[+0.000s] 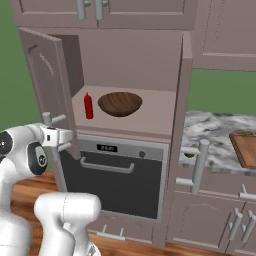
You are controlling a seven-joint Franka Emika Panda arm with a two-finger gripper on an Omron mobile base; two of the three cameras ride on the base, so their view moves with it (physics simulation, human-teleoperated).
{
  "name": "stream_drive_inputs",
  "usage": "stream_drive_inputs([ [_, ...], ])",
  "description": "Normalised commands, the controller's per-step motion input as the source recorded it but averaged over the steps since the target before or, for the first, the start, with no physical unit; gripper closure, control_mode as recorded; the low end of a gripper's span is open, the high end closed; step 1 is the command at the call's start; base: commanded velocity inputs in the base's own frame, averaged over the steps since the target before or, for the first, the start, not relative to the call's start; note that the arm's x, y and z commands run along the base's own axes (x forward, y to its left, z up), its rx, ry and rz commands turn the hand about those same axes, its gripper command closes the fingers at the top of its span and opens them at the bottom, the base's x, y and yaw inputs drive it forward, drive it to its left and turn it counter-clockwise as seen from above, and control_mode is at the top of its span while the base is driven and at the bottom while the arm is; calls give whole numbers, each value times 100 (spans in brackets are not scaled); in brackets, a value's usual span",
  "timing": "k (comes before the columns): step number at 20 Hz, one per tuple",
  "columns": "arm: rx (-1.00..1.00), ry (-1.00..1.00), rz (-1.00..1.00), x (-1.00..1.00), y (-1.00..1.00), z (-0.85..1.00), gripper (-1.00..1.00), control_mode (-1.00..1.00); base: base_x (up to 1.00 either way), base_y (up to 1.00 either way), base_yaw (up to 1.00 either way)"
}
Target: Open the cabinet. Place the bowl and condiment on the counter. Then place the lime and garlic on the cutting board.
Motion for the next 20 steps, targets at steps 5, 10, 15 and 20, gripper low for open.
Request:
stream_drive_inputs([
  [5,-2,0,0,-38,19,-2,-100,-100,0,0,0],
  [10,0,0,0,-25,8,0,-100,-100,0,0,0],
  [15,0,-3,0,-20,0,0,-100,-100,0,0,0],
  [20,0,-8,0,-33,0,0,-100,-100,0,0,0],
])
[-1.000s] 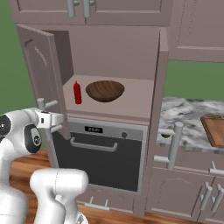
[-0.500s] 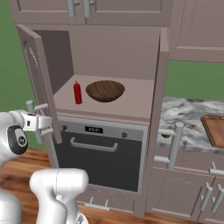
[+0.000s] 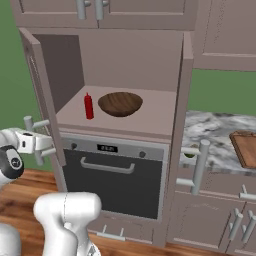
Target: Open the cabinet. Place the bowl and condiment on the counter. Then place the lime and garlic on the cutting board.
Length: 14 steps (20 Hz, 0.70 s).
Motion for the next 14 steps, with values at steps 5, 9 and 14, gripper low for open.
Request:
stream_drive_inputs([
  [5,0,-10,0,-15,1,0,-100,-100,0,0,0],
  [9,0,-16,3,0,0,0,-100,-100,0,0,0],
  [14,0,-11,5,0,8,0,-100,-100,0,0,0],
])
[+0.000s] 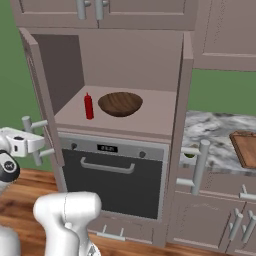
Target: Open the cabinet. Place the bowl and condiment on the counter. Then place the lime and garlic on the cutting board.
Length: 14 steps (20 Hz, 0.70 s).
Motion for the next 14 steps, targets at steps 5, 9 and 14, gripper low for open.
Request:
stream_drive_inputs([
  [5,1,-2,4,-8,12,0,-100,-100,0,0,0],
  [9,0,0,0,-34,0,1,-100,-100,0,0,0],
  [14,5,0,0,-50,-8,13,-100,-100,0,0,0],
])
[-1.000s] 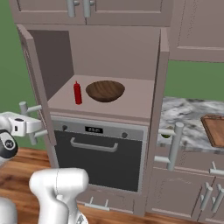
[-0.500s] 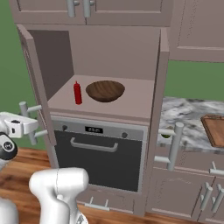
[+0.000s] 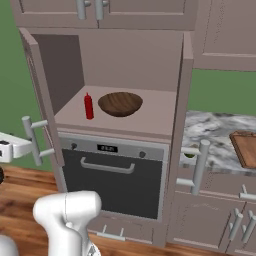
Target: Open the cabinet. Place the bowl and condiment on the counter. Then place the lime and garlic on the cutting board.
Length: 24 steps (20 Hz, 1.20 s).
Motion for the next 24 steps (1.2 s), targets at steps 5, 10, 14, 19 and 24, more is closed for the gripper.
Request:
stream_drive_inputs([
  [5,4,-1,0,-55,-18,32,-100,-100,0,0,0],
  [10,2,-3,0,-47,-31,40,-100,-100,0,0,0],
  [14,1,-3,0,-39,-36,29,-100,-100,0,0,0],
  [19,1,-3,0,-34,-38,16,-100,-100,0,0,0],
  [24,2,-4,3,-30,-37,3,-100,-100,0,0,0],
])
